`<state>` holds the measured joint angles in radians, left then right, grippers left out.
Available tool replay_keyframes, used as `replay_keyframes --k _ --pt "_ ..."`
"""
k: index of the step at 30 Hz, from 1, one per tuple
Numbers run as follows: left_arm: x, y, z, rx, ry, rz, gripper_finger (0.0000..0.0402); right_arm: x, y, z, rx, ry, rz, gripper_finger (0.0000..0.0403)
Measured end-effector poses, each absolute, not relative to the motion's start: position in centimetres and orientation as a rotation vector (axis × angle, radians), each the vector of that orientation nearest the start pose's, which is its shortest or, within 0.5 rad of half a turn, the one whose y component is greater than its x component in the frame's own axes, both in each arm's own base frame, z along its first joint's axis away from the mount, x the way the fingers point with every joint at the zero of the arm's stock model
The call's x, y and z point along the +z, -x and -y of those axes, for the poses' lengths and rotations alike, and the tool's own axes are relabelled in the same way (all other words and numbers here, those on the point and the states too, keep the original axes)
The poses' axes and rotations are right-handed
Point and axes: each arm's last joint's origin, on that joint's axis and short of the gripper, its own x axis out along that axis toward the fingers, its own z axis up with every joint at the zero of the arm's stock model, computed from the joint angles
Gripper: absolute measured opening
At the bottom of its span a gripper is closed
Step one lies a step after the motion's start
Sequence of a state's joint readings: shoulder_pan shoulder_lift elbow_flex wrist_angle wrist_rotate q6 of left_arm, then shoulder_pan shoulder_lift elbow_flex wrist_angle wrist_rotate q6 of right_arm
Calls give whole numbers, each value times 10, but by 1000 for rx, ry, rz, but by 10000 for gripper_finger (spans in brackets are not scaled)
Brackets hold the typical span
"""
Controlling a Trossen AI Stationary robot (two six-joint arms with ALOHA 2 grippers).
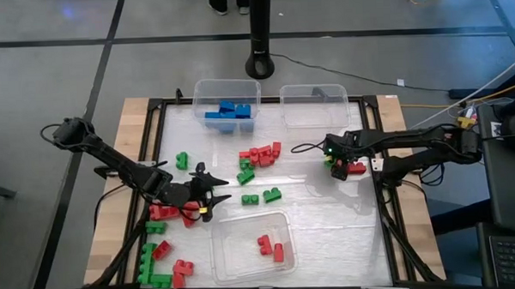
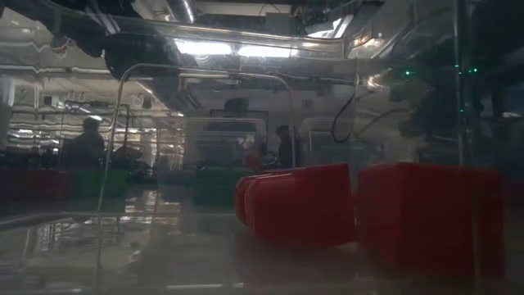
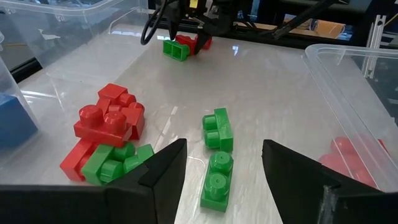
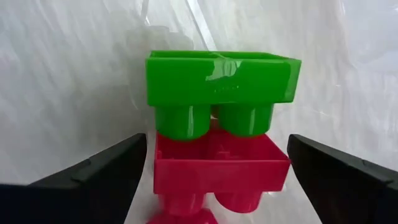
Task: Sort blocks
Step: Put the red game piece into the bottom transparent bin
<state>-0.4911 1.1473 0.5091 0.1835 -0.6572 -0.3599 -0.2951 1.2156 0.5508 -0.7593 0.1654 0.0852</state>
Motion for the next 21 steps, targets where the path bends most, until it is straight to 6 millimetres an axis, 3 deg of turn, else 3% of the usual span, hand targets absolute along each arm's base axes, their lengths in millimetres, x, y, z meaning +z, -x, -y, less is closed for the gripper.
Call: replay_keyframes --k 13,21 --pt "207 -207 91 229 107 -346 198 146 -160 54 -442 -156 -1417 383" --pt "206 -207 91 229 108 -346 198 146 -159 53 -428 -152 -1434 295"
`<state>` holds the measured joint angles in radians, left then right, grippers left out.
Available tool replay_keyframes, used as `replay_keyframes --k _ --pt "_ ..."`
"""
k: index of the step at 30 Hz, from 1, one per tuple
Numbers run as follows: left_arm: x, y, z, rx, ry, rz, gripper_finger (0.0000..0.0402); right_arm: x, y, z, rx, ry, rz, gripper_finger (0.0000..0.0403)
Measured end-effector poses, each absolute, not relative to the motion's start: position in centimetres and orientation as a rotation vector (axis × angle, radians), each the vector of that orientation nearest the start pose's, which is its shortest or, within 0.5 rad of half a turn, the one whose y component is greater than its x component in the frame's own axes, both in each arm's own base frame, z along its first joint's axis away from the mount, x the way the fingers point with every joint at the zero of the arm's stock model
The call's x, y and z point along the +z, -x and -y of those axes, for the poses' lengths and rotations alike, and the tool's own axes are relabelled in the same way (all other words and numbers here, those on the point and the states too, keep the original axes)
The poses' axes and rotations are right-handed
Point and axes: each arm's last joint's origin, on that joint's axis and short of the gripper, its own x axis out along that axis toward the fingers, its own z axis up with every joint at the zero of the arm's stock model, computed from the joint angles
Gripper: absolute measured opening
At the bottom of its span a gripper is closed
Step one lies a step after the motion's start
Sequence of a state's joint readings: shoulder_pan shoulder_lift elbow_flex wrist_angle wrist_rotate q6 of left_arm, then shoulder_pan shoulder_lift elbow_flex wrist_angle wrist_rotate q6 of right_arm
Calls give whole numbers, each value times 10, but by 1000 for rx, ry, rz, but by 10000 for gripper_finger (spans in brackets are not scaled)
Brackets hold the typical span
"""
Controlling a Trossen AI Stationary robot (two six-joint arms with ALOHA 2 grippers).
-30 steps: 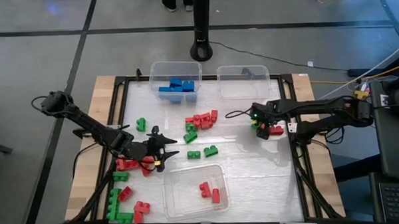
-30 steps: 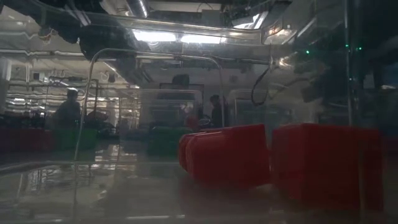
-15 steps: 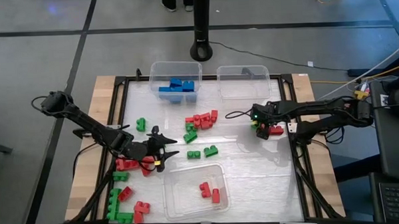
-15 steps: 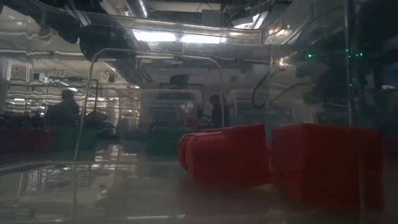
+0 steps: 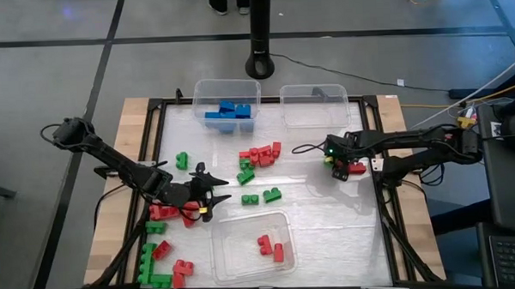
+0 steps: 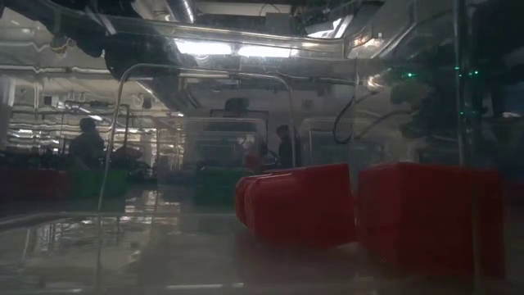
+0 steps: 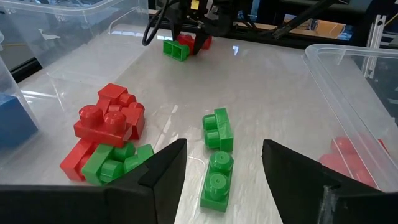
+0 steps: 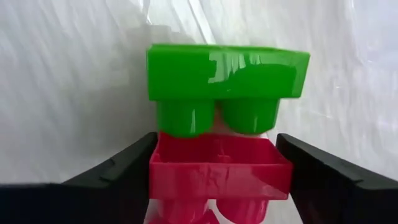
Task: Sort blocks
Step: Put the red game piece into the bottom transparent bin
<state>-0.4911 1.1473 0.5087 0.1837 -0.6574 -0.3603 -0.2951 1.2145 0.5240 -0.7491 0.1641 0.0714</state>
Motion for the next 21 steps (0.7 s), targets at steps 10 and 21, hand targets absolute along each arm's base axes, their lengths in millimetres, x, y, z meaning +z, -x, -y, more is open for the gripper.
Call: replay_keyframes --k 10,21 --pt "206 -207 91 229 107 -346 198 157 -161 54 -407 -133 -1474 302" --pt "207 -207 91 228 108 -346 198 219 -192 54 -300 -141 -1337 300"
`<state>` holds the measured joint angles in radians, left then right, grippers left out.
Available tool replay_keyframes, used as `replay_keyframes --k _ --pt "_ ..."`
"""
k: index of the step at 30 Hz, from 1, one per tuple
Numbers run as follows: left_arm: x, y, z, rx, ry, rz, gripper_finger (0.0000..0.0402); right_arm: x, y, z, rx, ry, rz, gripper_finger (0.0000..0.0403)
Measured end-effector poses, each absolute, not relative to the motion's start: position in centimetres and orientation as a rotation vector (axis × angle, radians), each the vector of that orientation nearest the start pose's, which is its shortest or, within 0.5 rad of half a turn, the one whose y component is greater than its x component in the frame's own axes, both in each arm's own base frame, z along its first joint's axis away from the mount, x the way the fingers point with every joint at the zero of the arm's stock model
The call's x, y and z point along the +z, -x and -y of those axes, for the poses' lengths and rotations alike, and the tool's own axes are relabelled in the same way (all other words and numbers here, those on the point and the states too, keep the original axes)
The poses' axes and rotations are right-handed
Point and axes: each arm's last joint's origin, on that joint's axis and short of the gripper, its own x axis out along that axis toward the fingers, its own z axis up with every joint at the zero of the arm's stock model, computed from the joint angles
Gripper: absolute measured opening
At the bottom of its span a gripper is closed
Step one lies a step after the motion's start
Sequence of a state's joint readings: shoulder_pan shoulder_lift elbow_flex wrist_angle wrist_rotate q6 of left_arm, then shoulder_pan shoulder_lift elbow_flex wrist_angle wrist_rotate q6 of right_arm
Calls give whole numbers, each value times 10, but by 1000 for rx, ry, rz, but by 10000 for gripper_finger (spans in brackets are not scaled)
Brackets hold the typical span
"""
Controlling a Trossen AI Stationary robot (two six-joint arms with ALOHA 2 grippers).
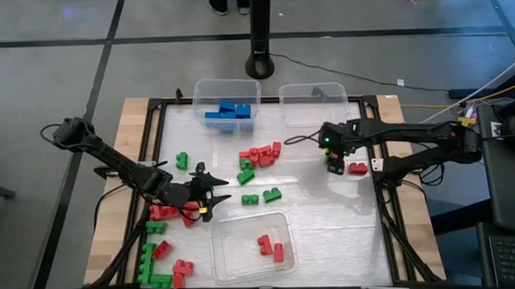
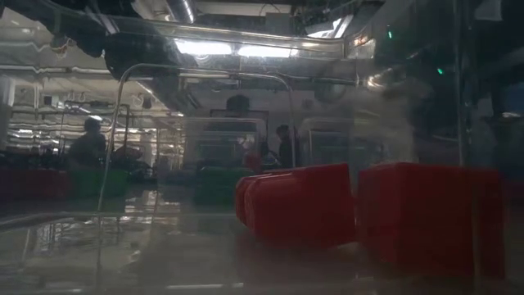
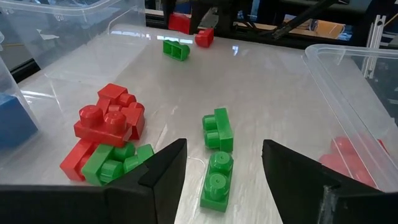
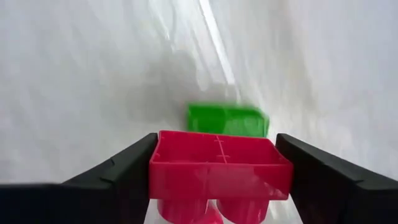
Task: Sort blocks
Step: Put the red game piece into the bottom transparent bin
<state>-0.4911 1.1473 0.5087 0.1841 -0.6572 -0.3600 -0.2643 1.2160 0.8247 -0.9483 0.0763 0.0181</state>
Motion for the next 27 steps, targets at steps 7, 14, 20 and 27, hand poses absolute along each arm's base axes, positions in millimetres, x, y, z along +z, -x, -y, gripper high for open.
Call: replay_keyframes --k 7,14,20,27 --pt "207 -207 91 229 108 -346 198 262 -222 24 -124 -76 -1112 301" --pt "207 -207 91 229 108 -346 198 290 -251 -13 20 -18 -746 304" --pt "207 -207 91 228 107 -346 198 304 -268 -47 149 22 -503 301" --pt "208 -207 91 227 115 -334 198 296 -293 -88 284 64 -354 306"
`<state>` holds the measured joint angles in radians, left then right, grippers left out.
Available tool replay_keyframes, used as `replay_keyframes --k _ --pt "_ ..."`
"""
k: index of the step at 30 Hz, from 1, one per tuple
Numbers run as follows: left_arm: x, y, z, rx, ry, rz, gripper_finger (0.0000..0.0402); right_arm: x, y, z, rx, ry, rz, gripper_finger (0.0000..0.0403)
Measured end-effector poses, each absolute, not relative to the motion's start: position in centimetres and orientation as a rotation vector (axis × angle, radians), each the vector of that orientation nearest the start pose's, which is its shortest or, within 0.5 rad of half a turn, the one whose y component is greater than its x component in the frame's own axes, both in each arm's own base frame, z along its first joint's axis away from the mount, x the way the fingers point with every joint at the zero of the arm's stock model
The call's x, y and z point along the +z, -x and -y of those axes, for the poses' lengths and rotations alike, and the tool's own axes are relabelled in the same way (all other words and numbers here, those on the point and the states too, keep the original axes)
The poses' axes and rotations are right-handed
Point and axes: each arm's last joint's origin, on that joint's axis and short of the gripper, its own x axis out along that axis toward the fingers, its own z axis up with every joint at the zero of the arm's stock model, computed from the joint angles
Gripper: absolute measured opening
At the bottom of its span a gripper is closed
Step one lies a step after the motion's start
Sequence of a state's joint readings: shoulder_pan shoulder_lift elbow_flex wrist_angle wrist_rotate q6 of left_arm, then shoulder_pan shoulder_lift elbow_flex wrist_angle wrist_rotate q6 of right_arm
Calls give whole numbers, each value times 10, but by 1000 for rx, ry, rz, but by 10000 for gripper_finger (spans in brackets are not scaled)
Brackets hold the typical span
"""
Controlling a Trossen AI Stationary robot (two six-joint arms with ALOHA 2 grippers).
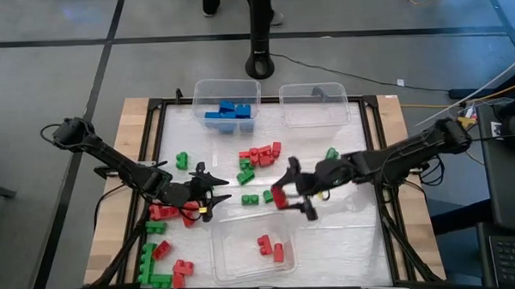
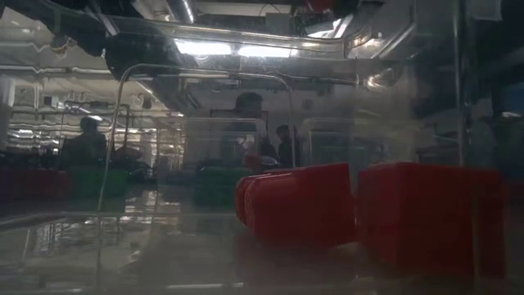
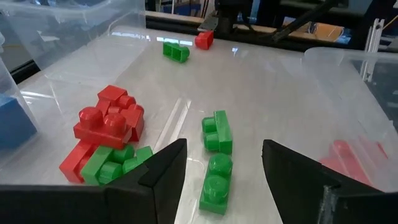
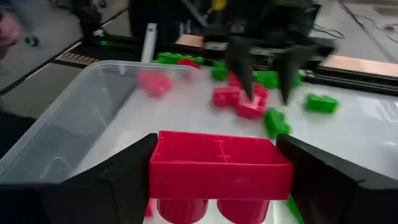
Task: Sort blocks
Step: Put the red game piece into the bottom transparent bin
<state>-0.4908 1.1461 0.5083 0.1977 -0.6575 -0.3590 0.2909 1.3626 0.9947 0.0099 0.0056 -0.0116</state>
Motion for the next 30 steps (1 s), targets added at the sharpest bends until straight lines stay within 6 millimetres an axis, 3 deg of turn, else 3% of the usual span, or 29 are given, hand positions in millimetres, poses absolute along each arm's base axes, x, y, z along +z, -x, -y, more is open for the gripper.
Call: replay_keyframes --k 6,11,30 --pt "208 -207 91 227 115 -336 198 272 -314 -117 402 80 -313 308" --pt "207 -207 91 228 114 -337 198 257 -322 -129 475 82 -315 318" --pt "207 -207 91 228 113 -337 198 252 -324 -130 476 99 -335 339"
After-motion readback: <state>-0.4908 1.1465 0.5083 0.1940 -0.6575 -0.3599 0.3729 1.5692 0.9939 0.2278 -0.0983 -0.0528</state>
